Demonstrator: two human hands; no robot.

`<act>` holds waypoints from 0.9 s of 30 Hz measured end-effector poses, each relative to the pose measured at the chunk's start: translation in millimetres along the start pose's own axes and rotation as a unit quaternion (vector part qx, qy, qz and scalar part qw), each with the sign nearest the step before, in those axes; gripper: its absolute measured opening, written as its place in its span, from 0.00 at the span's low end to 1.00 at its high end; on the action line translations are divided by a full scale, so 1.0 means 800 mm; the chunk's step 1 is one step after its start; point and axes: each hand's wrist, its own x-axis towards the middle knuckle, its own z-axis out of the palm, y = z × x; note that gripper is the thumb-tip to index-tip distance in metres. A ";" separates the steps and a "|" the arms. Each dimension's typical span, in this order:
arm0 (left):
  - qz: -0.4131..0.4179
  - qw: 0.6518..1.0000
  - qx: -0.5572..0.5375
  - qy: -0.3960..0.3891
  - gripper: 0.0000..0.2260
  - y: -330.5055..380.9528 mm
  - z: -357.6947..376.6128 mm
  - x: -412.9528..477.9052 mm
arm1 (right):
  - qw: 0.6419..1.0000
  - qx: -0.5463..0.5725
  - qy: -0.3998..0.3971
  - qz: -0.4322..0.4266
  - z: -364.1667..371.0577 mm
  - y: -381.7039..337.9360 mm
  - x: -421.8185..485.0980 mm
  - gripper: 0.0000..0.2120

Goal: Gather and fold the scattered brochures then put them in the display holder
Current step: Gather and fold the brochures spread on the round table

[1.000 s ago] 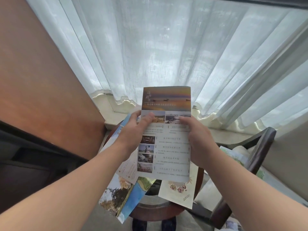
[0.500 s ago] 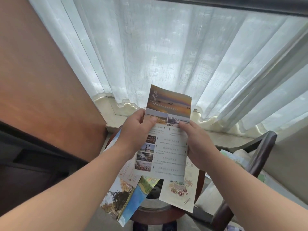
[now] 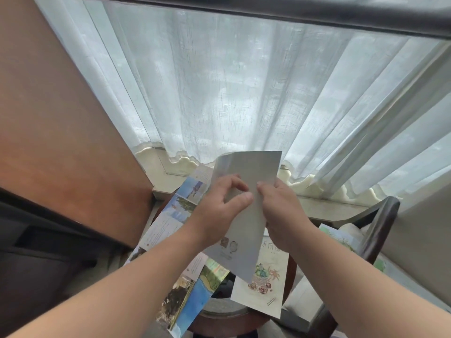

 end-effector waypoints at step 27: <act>-0.080 0.988 -0.063 0.119 0.15 0.000 -0.029 0.013 | 0.996 0.074 -0.046 0.010 -0.023 0.013 0.018 0.09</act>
